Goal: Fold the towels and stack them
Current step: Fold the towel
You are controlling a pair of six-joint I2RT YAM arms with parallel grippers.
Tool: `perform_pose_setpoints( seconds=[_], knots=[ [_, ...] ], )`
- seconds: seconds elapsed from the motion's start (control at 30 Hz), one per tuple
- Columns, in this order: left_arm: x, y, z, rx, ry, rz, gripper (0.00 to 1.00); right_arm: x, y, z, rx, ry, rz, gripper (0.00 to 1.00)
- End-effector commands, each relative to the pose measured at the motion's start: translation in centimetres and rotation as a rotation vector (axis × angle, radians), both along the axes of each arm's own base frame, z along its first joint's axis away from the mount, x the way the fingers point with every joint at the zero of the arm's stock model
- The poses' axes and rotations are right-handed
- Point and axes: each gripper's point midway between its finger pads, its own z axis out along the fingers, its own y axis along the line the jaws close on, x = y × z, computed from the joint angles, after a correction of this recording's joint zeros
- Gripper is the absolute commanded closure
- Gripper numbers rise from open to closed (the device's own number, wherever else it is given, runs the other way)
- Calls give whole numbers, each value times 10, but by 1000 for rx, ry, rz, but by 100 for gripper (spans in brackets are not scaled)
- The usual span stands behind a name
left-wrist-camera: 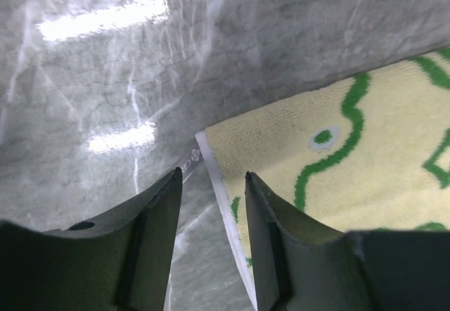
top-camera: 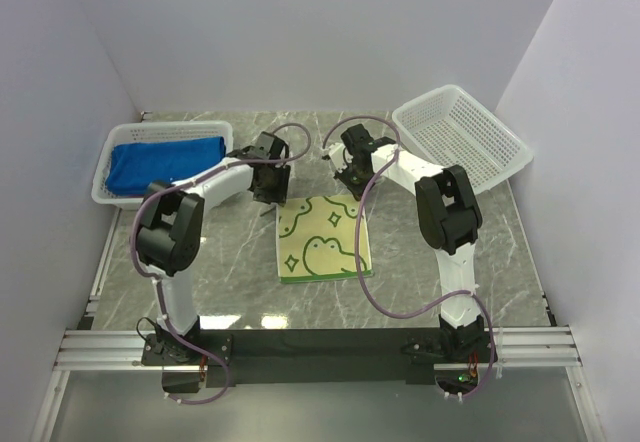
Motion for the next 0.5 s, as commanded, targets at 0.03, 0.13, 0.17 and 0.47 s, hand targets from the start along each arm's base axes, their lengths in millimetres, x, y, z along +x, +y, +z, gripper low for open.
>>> perform_pose_setpoints(
  seconds=[0.03, 0.13, 0.17, 0.47],
  knots=[
    [9, 1, -10, 68, -18, -2, 54, -10, -8, 7, -27, 6, -6, 100],
    [15, 1, -16, 97, -23, -1, 54, -12, -8, 6, -28, 13, -5, 100],
    [16, 1, -17, 100, -26, 0, 54, -12, -8, 6, -28, 12, -4, 100],
    [27, -5, -16, 92, -45, -7, 53, -15, -7, 2, -27, 20, 2, 100]
  ],
)
